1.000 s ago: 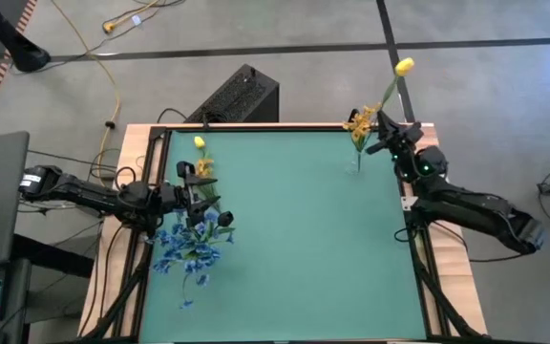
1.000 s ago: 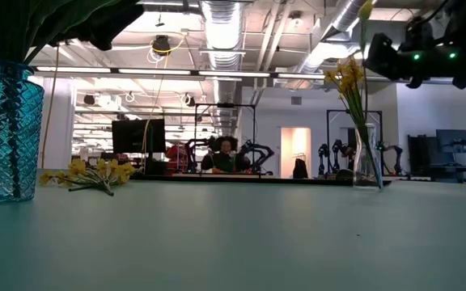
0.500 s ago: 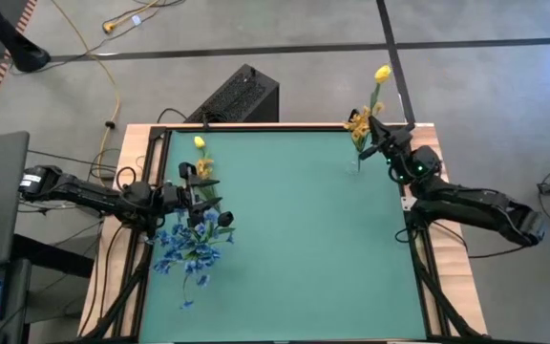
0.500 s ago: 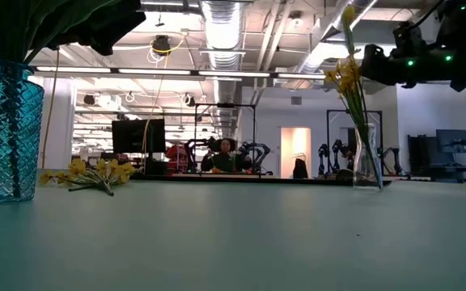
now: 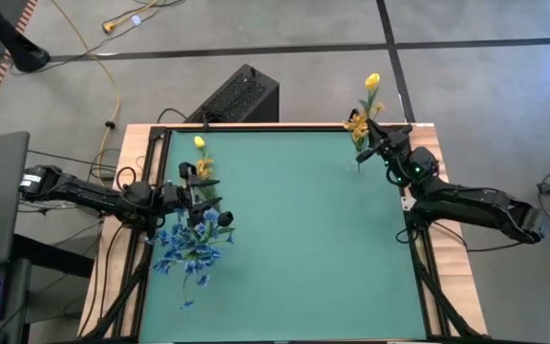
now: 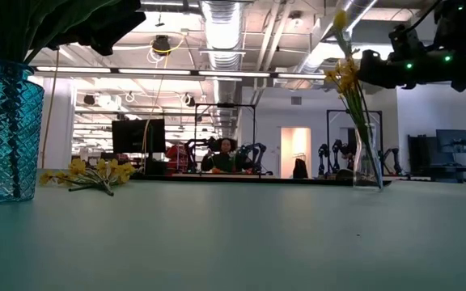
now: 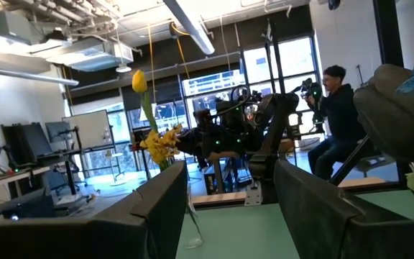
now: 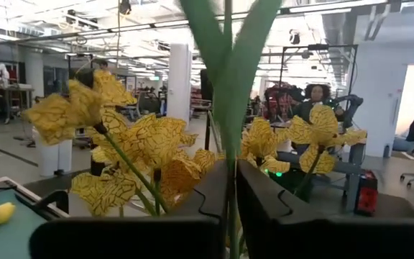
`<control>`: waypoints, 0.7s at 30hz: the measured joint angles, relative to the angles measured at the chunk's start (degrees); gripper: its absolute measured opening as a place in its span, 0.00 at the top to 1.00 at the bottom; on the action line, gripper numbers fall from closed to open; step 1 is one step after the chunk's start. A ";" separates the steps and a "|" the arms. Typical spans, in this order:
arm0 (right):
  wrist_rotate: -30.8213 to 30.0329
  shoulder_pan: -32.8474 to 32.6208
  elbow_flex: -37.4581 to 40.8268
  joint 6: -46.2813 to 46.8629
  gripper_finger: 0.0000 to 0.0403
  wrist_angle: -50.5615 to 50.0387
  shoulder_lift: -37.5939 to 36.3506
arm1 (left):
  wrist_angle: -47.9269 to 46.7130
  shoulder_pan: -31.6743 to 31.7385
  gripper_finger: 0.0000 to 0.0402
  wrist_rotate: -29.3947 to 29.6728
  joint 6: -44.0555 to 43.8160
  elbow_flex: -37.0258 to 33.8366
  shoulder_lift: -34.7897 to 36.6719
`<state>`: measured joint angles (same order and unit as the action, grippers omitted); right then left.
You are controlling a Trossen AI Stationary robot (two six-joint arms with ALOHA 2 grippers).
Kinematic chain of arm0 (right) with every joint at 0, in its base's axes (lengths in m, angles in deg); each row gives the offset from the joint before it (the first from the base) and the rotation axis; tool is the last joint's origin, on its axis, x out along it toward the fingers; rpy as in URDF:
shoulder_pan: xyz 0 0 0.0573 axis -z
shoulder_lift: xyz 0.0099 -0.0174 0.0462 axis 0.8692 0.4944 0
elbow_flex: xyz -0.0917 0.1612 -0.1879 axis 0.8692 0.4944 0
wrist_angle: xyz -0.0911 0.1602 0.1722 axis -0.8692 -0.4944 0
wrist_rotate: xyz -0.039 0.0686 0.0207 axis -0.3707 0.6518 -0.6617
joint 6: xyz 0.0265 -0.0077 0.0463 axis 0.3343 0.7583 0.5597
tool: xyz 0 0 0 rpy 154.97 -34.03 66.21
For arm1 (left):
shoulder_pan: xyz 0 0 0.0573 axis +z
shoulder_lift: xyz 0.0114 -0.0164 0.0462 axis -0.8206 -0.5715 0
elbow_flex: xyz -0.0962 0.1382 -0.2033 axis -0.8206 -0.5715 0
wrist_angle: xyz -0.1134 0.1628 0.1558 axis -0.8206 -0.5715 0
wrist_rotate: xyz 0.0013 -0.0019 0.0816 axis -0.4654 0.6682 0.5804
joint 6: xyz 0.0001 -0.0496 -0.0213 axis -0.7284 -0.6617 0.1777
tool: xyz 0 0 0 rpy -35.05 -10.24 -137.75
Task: Sort flowers into vase by color
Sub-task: Put the bottom yellow flower into the transparent flower vase
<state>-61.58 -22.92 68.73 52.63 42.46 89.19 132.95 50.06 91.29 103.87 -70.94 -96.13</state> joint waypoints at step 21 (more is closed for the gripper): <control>-3.07 -2.39 -0.04 -6.35 0.48 -0.94 -1.02 | 0.02 0.00 0.50 0.02 0.43 -0.02 0.00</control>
<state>-64.64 -25.31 68.68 46.27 41.52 88.17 132.97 50.06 91.31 104.30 -70.96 -96.13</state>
